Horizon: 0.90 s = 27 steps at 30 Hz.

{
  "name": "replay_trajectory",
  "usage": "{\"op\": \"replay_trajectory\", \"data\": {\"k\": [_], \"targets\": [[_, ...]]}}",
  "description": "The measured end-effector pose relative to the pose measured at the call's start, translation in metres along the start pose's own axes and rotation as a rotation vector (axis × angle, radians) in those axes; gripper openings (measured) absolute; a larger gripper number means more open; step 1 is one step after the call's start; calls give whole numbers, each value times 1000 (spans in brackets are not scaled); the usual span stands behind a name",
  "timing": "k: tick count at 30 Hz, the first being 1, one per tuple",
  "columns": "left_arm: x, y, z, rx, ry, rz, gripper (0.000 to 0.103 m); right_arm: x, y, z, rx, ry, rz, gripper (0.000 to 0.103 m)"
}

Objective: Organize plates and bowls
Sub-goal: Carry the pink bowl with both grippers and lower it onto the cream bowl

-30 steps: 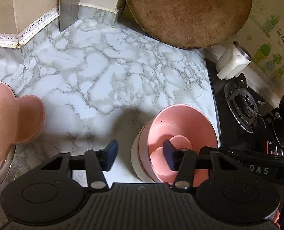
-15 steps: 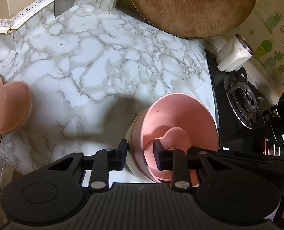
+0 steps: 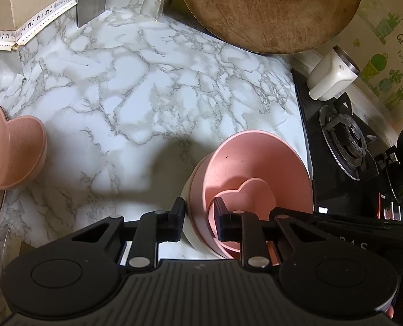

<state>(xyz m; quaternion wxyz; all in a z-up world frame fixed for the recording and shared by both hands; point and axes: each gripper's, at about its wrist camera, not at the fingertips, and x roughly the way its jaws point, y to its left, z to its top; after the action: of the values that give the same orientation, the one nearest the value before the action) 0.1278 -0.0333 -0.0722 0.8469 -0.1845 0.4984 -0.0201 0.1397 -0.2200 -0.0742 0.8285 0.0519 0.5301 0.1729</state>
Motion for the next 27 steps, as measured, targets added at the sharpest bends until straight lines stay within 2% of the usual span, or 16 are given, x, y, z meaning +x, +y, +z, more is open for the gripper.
{"op": "replay_trajectory", "data": {"k": [9, 15, 27], "targets": [[-5, 2, -2, 14, -11, 1, 22, -5, 6, -1, -23, -8, -3, 22], [-17, 5, 1, 19, -45, 9, 22, -12, 19, 4, -54, -22, 4, 22], [-66, 43, 12, -55, -142, 70, 22, -15, 85, 25, -183, -41, 64, 22]]}}
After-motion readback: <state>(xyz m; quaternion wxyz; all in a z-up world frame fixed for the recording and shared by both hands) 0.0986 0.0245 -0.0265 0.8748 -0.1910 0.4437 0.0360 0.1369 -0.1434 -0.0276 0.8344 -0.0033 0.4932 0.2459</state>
